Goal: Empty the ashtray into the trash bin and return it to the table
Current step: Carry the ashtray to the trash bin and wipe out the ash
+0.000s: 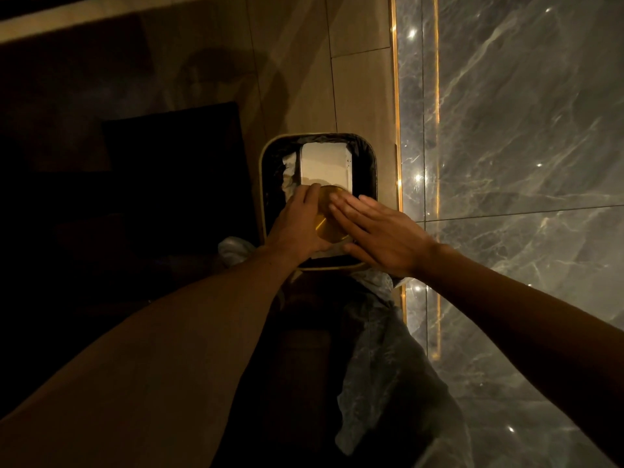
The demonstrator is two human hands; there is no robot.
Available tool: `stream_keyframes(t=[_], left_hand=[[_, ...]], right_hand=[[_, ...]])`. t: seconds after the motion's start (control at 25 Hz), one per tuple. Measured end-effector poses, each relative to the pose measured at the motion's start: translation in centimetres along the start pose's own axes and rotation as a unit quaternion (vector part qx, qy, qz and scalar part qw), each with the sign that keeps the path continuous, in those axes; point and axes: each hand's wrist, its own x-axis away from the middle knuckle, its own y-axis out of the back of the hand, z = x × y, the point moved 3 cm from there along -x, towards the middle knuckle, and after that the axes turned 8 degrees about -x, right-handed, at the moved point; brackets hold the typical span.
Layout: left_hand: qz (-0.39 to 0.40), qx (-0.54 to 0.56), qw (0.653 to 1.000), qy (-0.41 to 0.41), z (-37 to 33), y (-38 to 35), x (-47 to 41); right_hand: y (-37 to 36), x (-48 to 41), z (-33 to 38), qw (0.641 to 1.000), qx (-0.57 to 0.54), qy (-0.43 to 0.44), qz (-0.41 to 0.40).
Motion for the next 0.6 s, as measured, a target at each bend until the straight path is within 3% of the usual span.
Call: stream_keyframes(t=[0.6], left_hand=[[0.012, 0.001, 1.0, 0.021, 0.0, 0.2, 0.2]], right_hand=[[-1.3, 0.3, 0.8, 0.998, -0.046, -0.033, 0.002]])
